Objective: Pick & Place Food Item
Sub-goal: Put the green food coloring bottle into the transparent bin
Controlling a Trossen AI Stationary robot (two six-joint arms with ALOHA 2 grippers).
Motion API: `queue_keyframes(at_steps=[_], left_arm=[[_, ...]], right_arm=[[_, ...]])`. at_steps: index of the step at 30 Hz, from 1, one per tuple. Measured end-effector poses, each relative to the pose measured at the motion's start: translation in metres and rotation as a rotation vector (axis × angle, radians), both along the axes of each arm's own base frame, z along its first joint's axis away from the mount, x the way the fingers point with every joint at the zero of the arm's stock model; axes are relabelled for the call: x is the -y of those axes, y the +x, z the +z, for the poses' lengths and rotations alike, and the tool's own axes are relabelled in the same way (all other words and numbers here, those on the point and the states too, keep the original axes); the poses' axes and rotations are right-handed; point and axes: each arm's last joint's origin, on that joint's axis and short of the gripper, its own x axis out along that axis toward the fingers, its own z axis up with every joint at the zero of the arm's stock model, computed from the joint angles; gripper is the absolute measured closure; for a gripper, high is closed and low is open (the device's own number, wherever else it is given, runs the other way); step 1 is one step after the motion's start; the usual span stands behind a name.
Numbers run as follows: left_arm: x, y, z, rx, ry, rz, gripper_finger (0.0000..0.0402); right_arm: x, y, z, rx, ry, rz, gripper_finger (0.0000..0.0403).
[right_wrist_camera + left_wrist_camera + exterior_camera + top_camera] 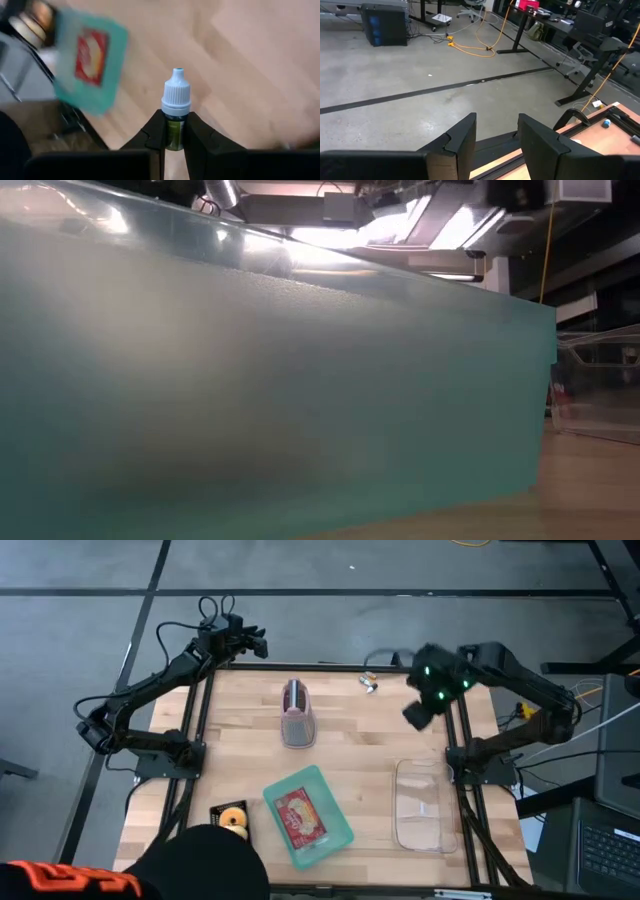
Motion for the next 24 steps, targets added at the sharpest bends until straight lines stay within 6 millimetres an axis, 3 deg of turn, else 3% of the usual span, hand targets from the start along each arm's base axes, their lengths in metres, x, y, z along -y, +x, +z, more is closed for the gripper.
queue_keyframes(at_steps=[5, 10, 15, 24], left_arm=[[0.0, 0.0, 0.0, -0.018, 0.011, -0.006, 0.0261], [0.0, 0.0, 0.0, -0.01, 0.006, -0.005, 0.0261], [0.0, 0.001, 0.0, 0.0, 0.0, -0.024, 0.0261], [0.001, 0.001, 0.0, 0.003, -0.003, -0.036, 0.0261]], right_arm=[[-0.032, -0.008, -0.015, -0.069, 0.049, -0.051, 0.0361], [-0.06, -0.015, -0.06, -0.198, 0.101, -0.056, 0.0361], [-0.071, -0.013, -0.105, -0.134, 0.133, -0.153, 0.0361], [-0.087, -0.028, -0.18, -0.196, 0.223, -0.235, 0.0361]])
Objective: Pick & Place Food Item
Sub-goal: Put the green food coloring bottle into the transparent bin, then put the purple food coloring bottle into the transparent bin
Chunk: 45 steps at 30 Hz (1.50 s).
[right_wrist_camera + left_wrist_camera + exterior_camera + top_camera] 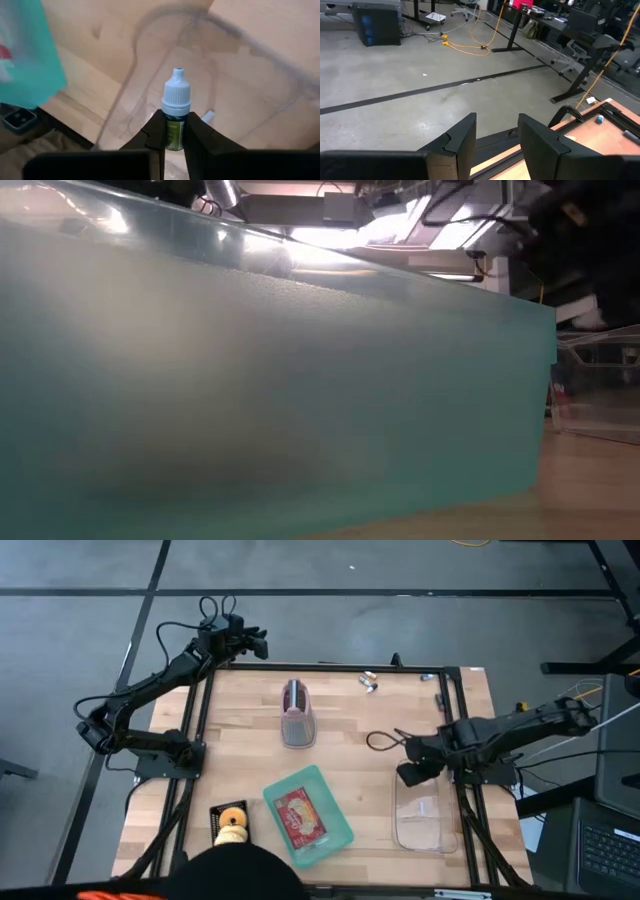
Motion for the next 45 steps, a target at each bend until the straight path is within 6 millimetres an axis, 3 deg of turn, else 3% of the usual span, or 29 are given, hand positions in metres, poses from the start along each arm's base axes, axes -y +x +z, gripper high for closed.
queue_keyframes(at_steps=[6, 10, 19, 25, 30, 36, 40, 45], left_arm=[[0.0, 0.001, 0.0, 0.005, -0.005, -0.024, 0.0261], [0.001, 0.001, 0.0, 0.009, -0.008, -0.042, 0.0261], [0.001, 0.001, 0.0, 0.017, -0.018, -0.045, 0.0261], [0.001, 0.001, -0.001, 0.014, -0.021, -0.044, 0.0261], [0.001, 0.001, -0.001, 0.03, -0.034, -0.059, 0.0261], [0.001, 0.002, -0.001, 0.032, -0.035, -0.064, 0.0261], [0.001, 0.002, -0.001, 0.034, -0.037, -0.064, 0.0261], [0.002, 0.002, -0.001, 0.064, -0.059, -0.066, 0.0261]], right_arm=[[-0.005, -0.004, -0.03, 0.01, 0.018, -0.076, 0.0361], [-0.007, -0.005, -0.035, 0.025, 0.002, -0.1, 0.0352], [-0.007, -0.005, -0.033, 0.055, 0.018, -0.105, 0.0238], [-0.008, -0.008, -0.025, 0.12, 0.088, -0.093, 0.0199], [-0.009, -0.012, -0.01, 0.234, 0.145, -0.109, 0.0197], [-0.003, -0.018, 0.036, 0.467, 0.082, -0.198, 0.0204], [0.008, -0.02, 0.059, 0.614, -0.077, -0.348, 0.0207], [0.029, -0.019, 0.074, 0.714, -0.372, -0.54, 0.0207]])
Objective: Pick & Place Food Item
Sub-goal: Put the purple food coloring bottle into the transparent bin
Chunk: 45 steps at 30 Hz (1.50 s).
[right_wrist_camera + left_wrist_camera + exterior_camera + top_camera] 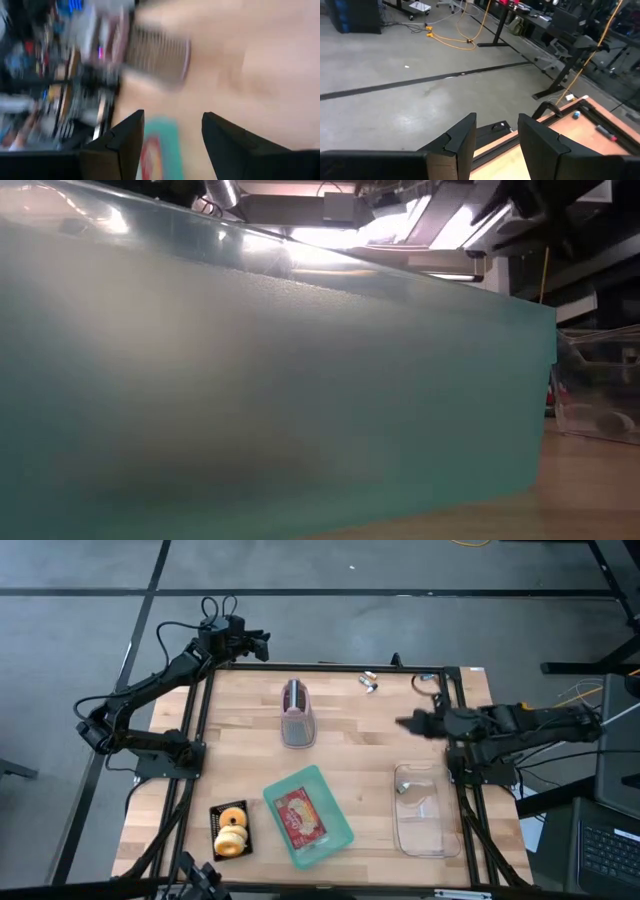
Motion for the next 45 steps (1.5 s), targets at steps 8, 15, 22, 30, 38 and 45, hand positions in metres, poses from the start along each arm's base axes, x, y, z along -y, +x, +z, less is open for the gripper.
queue_keyframes(at_steps=[8, 15, 22, 30, 38, 45], left_arm=[[0.0, 0.001, 0.001, 0.014, -0.003, -0.021, 0.0261], [0.001, 0.001, 0.001, 0.013, -0.001, -0.04, 0.0261], [0.001, 0.001, 0.001, 0.013, -0.001, -0.04, 0.0261], [0.0, 0.001, 0.001, 0.01, 0.001, -0.037, 0.0261], [0.0, 0.001, 0.001, 0.0, 0.009, -0.038, 0.0261], [0.0, 0.001, 0.001, -0.017, 0.024, -0.04, 0.0261]], right_arm=[[0.048, 0.015, 0.004, -0.067, -0.25, -0.212, 0.0207], [0.109, 0.058, -0.022, -0.222, -0.34, -0.014, 0.0207], [0.171, 0.09, -0.028, -0.645, -0.556, 0.345, 0.0207], [0.23, 0.123, -0.028, -0.856, -0.737, 0.85, 0.0212], [0.248, 0.135, -0.075, -0.997, -0.65, 1.224, 0.0237], [0.254, 0.144, -0.077, -1.014, -0.812, 1.273, 0.0241]])
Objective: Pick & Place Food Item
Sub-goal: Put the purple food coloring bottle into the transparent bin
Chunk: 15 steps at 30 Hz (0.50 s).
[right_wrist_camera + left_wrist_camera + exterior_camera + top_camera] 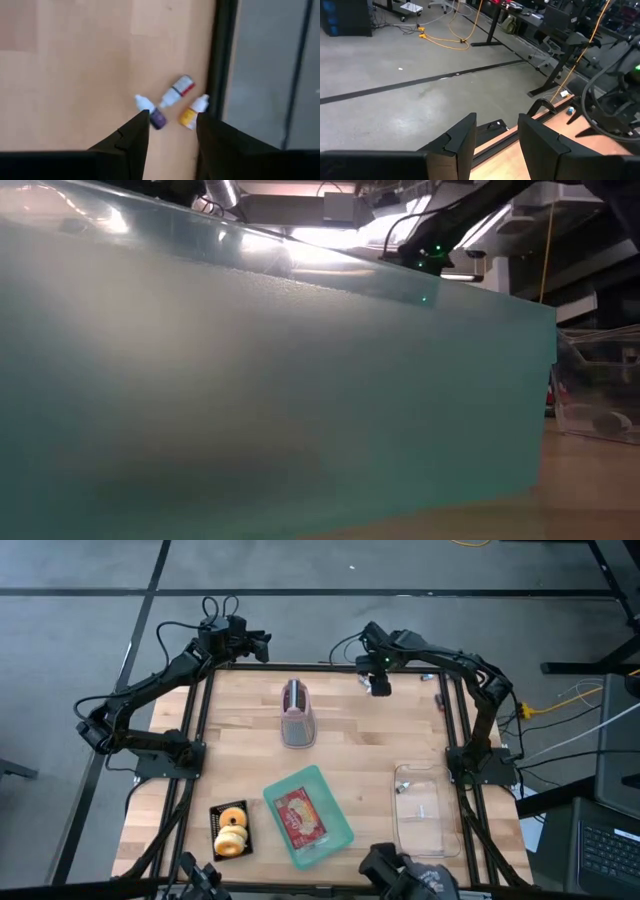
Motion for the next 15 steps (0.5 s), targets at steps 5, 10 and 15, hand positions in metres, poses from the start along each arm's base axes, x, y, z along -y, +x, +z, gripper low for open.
queue_keyframes(at_steps=[5, 10, 15], left_arm=[[0.0, 0.0, 0.0, -0.046, 0.042, -0.019, 0.0261], [0.0, 0.0, 0.0, -0.073, 0.067, -0.029, 0.0261], [0.0, 0.0, 0.0, -0.067, 0.062, -0.035, 0.0261]], right_arm=[[0.008, -0.004, -0.004, -0.047, -0.039, 0.015, 0.0241], [0.012, -0.007, -0.011, -0.085, -0.034, 0.011, 0.0241], [0.002, -0.01, -0.013, -0.14, 0.045, -0.028, 0.0241]])
